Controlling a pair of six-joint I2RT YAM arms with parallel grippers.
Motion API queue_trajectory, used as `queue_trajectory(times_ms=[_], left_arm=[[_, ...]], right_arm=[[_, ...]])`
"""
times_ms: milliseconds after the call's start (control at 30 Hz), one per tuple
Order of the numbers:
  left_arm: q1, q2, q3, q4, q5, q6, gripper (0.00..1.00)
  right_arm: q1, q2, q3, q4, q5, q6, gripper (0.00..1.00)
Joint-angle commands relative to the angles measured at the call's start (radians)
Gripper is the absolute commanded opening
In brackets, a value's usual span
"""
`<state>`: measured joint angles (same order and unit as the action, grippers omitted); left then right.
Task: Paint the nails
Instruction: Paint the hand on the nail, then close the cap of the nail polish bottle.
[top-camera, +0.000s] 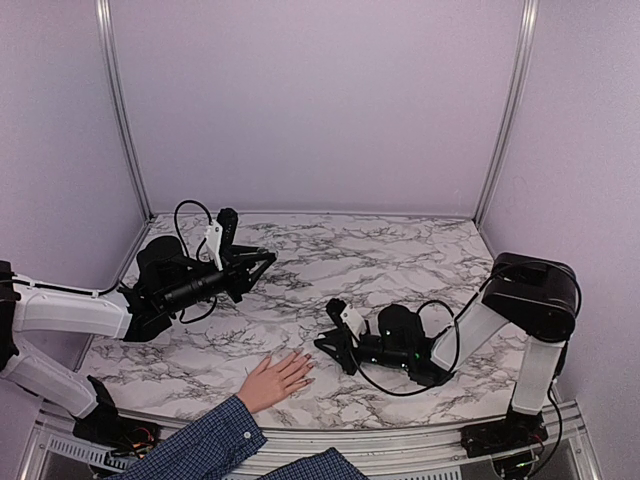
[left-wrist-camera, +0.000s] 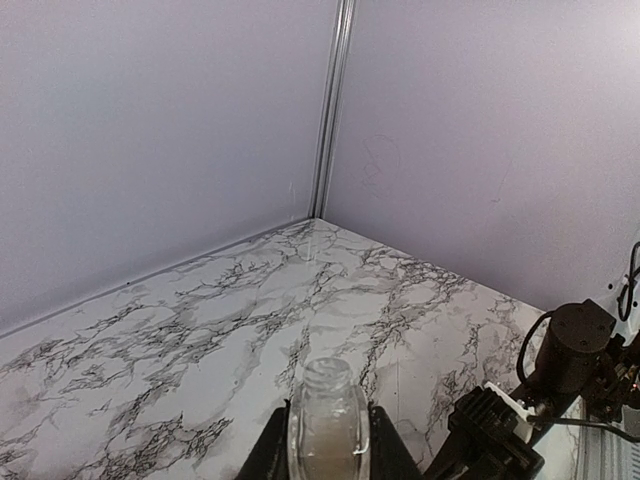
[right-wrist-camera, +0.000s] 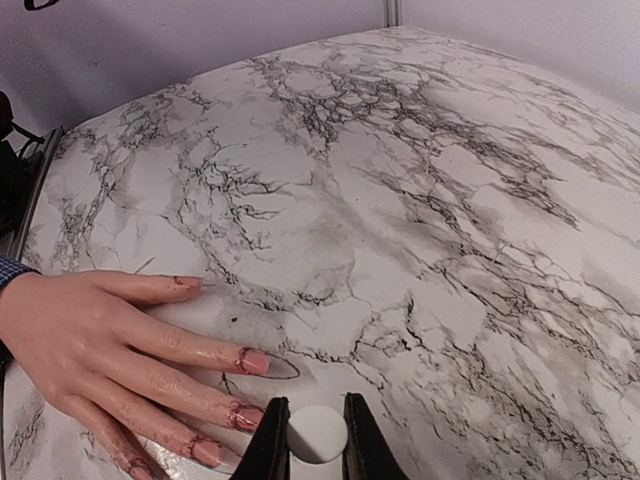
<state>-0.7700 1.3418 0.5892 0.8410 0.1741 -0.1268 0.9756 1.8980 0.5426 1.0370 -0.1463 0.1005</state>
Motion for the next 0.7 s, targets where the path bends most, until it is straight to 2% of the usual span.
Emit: queue_trajectory(times_ms=[0,333,533,667], left_arm=[[0.006,-0.003,-0.003,0.046,-0.004,0.009,0.00],[0.005,-0.010,0.006,0.046,0.050,0.007,0.00],[0.001,-0.012,0.016,0.046,0.072,0.003,0.00],[-0.006,-0.015,0.019,0.046,0.089,0.003,0.00]], right_arm=[[-0.017,-0.031,0.001,0.021,0.016,0.002,0.00],[-0.051,-0.139,-0.045,0.036,-0.017,-0.024,0.00],[-0.059,-0.271,-0.043,-0.041,-0.011,-0.054,0.00],[-0.065,-0.394,-0.017,-0.158,-0.013,-0.085,0.00]])
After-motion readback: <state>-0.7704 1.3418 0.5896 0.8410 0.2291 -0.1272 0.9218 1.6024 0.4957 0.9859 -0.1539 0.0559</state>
